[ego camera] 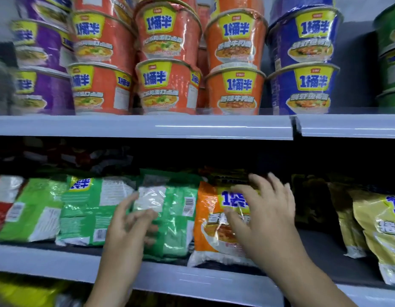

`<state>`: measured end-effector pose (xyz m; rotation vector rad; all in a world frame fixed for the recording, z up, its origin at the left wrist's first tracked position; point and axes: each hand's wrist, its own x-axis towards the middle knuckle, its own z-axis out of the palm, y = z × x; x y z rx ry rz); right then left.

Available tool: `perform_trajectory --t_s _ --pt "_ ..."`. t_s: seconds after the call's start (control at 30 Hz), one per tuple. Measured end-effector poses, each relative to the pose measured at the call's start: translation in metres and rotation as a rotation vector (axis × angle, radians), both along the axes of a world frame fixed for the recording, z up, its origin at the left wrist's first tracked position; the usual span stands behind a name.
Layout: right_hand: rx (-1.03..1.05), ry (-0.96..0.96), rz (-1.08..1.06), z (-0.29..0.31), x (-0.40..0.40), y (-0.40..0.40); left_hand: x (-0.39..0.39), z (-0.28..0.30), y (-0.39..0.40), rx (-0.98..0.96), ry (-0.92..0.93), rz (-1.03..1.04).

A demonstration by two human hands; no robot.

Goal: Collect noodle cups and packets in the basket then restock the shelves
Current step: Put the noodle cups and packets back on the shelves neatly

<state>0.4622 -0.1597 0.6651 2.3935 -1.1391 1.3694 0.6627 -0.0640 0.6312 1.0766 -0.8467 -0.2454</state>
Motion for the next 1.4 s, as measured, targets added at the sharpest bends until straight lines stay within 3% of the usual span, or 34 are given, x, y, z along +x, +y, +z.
perform_trajectory --t_s 0.07,0.17,0.23,0.3,0.37,0.43,0.57,0.63,0.7,0.8,0.97,1.13,1.27,1.4 --pt "0.091 0.064 -0.087 0.003 0.006 0.0 0.017 -0.009 0.003 0.091 0.062 -0.12" --pt "0.339 0.144 -0.268 -0.009 0.005 -0.004 0.029 -0.019 0.007 0.188 -0.113 -0.186" --pt "0.469 -0.002 -0.208 -0.024 0.0 -0.006 0.032 -0.02 0.011 0.216 -0.238 -0.213" --pt "0.509 -0.19 -0.052 -0.035 -0.001 -0.007 0.036 -0.02 0.01 0.256 -0.395 -0.089" --pt "0.473 -0.24 -0.02 -0.04 0.0 -0.007 0.038 -0.017 0.007 0.36 -0.669 0.128" --pt "0.451 -0.272 -0.033 -0.043 0.0 -0.009 0.039 -0.015 0.003 0.431 -0.809 0.221" --pt "0.294 -0.16 -0.269 -0.048 0.0 -0.01 0.04 -0.025 -0.008 0.446 -0.888 0.276" --pt "0.068 -0.169 -0.231 -0.045 0.009 0.0 0.039 -0.032 -0.01 0.435 -0.904 0.294" --pt "0.01 -0.12 -0.093 -0.034 0.03 0.021 0.038 -0.036 -0.011 0.422 -0.895 0.312" --pt "0.203 0.07 0.002 -0.019 0.07 0.044 0.033 -0.036 -0.007 0.412 -0.813 0.272" --pt "0.288 0.127 -0.164 -0.006 0.107 0.038 0.026 -0.025 0.008 0.329 -0.601 0.094" --pt "0.23 -0.153 0.05 -0.005 0.102 0.039 0.026 -0.022 0.022 0.158 -0.182 -0.143" --pt "0.411 -0.429 0.417 -0.013 0.109 0.054 0.028 -0.016 0.021 0.051 0.132 -0.349" --pt "0.09 -0.258 0.425 -0.029 0.122 0.071 0.036 -0.001 0.021 -0.04 0.468 -0.513"
